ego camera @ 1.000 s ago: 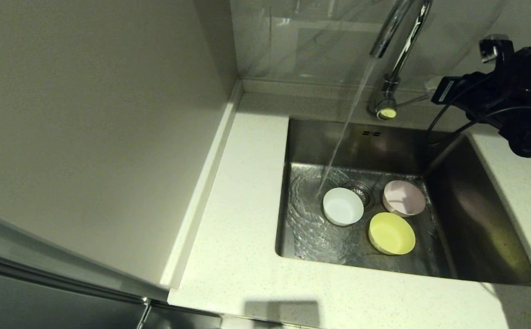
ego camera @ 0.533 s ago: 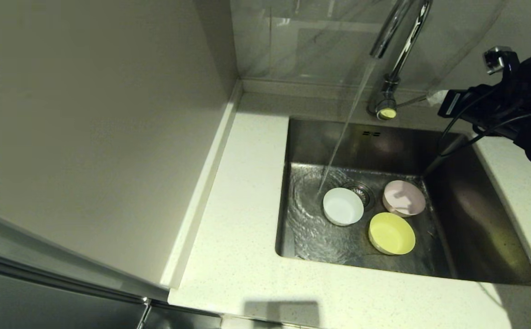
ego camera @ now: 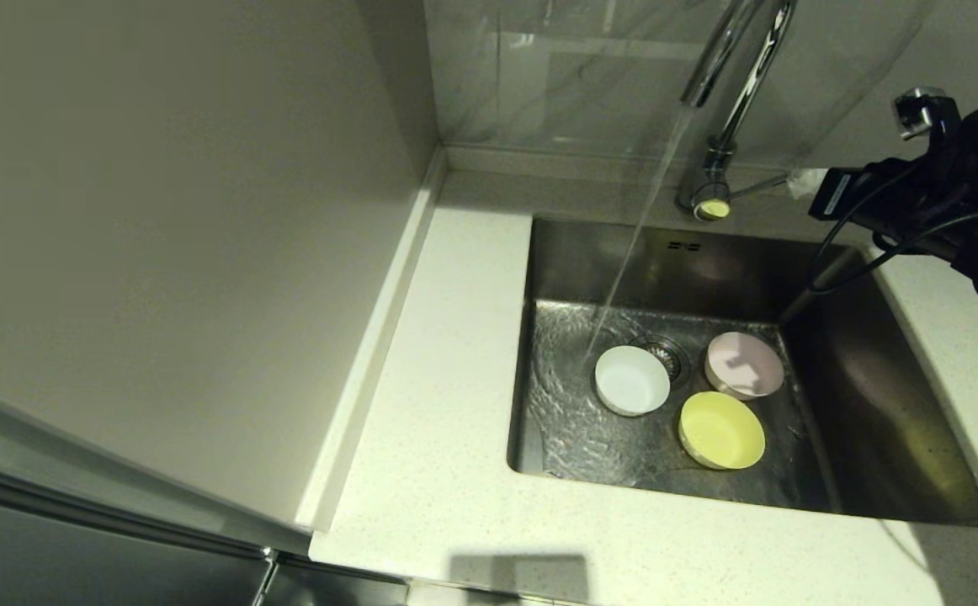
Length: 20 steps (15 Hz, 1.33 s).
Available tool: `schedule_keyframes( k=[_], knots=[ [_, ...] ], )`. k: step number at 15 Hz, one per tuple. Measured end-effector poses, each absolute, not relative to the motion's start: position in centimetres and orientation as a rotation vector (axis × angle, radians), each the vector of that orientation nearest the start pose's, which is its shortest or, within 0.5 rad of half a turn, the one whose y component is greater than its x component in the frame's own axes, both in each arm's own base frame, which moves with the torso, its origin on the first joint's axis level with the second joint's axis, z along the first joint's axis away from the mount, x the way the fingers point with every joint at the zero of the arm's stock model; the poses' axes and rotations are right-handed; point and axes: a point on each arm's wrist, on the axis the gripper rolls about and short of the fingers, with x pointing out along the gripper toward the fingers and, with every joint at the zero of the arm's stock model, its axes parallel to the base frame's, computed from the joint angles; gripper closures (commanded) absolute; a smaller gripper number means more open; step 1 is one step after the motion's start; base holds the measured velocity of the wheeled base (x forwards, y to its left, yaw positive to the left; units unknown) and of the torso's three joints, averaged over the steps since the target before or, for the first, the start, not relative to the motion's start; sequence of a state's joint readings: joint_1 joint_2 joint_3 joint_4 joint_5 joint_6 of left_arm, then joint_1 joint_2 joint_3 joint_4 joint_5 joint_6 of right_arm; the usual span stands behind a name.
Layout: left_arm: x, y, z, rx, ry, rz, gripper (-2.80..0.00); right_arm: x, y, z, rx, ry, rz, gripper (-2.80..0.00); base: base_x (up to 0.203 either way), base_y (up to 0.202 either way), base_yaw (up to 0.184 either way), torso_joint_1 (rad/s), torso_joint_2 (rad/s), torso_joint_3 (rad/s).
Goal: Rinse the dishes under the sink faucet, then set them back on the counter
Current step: Turn off the faucet
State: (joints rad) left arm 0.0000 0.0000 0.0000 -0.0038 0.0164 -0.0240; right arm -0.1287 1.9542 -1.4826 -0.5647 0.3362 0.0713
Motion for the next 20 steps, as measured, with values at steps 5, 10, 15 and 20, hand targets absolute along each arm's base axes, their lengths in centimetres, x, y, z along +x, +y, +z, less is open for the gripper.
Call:
schedule_keyframes(
  k=[5, 10, 15, 20],
  knots=[
    [-2.3, 0.0, 7.6, -0.024, -0.004, 0.016, 0.00, 40.9, -4.6, 27.0, 0.053, -0.077, 0.203, 0.00, 0.000, 0.000, 0.000, 0.000, 0.00, 0.000],
    [-2.3, 0.0, 7.6, -0.024, -0.004, 0.016, 0.00, 41.8, -4.7, 26.8, 0.054, -0.085, 0.201, 0.00, 0.000, 0.000, 0.000, 0.000, 0.00, 0.000],
    [-2.3, 0.0, 7.6, -0.024, -0.004, 0.016, 0.00, 42.3, -4.6, 26.8, 0.054, -0.090, 0.205, 0.00, 0.000, 0.000, 0.000, 0.000, 0.00, 0.000],
    [-2.3, 0.0, 7.6, -0.024, -0.004, 0.016, 0.00, 42.4, -3.1, 27.3, 0.052, -0.108, 0.240, 0.00, 0.000, 0.000, 0.000, 0.000, 0.00, 0.000]
  ],
)
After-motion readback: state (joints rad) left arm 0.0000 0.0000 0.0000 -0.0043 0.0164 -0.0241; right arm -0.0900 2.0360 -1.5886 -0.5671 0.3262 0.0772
